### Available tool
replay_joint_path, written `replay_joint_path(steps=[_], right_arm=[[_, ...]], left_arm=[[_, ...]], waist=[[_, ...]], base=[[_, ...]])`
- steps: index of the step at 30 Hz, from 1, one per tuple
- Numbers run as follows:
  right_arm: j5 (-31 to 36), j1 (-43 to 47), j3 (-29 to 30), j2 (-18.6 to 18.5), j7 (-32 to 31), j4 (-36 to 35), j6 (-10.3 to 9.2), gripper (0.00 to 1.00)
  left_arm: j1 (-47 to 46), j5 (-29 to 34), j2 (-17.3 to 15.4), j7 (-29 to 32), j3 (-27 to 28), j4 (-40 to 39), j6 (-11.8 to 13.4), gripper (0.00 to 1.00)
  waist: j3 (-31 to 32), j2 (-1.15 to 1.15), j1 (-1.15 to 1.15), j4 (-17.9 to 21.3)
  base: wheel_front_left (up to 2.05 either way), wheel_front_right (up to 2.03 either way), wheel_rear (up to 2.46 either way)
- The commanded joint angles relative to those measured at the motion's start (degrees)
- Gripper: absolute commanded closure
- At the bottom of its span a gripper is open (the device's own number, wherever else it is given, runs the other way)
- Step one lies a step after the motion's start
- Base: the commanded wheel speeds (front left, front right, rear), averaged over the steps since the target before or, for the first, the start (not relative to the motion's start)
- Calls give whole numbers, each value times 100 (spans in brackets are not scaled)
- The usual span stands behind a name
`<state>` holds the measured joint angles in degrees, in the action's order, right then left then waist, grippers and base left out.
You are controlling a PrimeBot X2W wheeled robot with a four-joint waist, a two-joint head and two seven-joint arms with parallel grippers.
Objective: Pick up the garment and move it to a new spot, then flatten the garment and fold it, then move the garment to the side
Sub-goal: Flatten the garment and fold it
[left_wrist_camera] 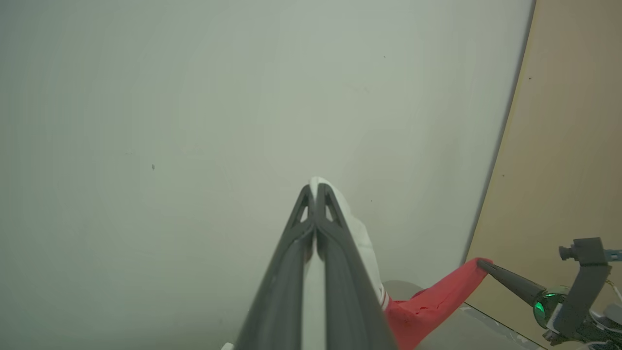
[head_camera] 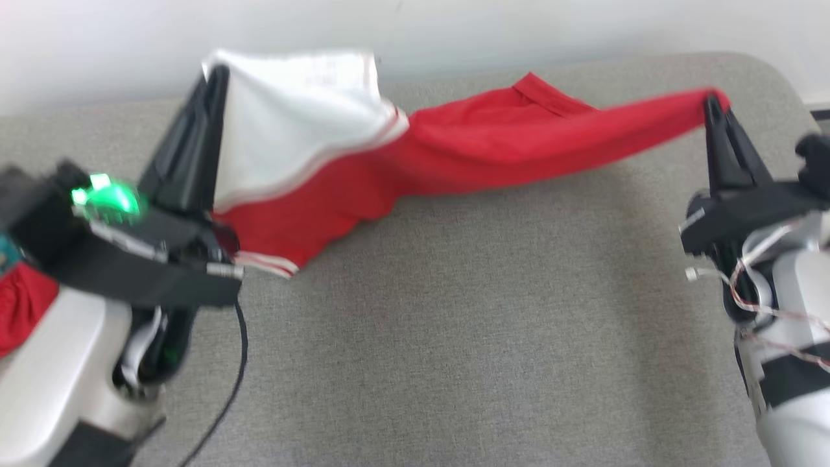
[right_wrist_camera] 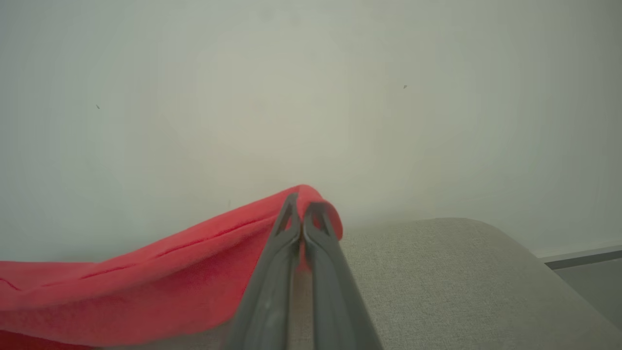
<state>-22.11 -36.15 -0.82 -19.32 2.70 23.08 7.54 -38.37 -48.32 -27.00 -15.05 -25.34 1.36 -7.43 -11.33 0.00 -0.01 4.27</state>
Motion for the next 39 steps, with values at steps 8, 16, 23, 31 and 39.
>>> replay_joint_path(steps=[8, 16, 23, 31, 39], right_arm=[[-115, 937, 387, 189, -240, -386, -8, 100], [84, 1726, 837, 430, -274, -503, -8, 100], [245, 2346, 1217, 652, -419, -701, -8, 100], [483, 2990, 1522, 891, -728, -945, -8, 100], [576, 3767, 1720, 1109, -1398, -1359, -8, 100]], left_arm=[[1289, -718, -185, 106, -132, -401, 2, 100], [2398, -1688, -394, 417, -330, -832, 2, 100], [3420, -2834, -708, 1137, -498, -1131, 77, 100], [4430, -3939, -1210, 1861, -598, -1540, 390, 100], [5042, -4392, -1409, 2171, -768, -1699, 694, 100]], waist=[[255, 0, 1, -85], [361, 0, 1, -205], [409, 0, 1, -310], [458, 0, 1, -374], [555, 0, 1, -372]], base=[[0, 0, 0], [0, 0, 0], [0, 0, 0], [0, 0, 0], [0, 0, 0]])
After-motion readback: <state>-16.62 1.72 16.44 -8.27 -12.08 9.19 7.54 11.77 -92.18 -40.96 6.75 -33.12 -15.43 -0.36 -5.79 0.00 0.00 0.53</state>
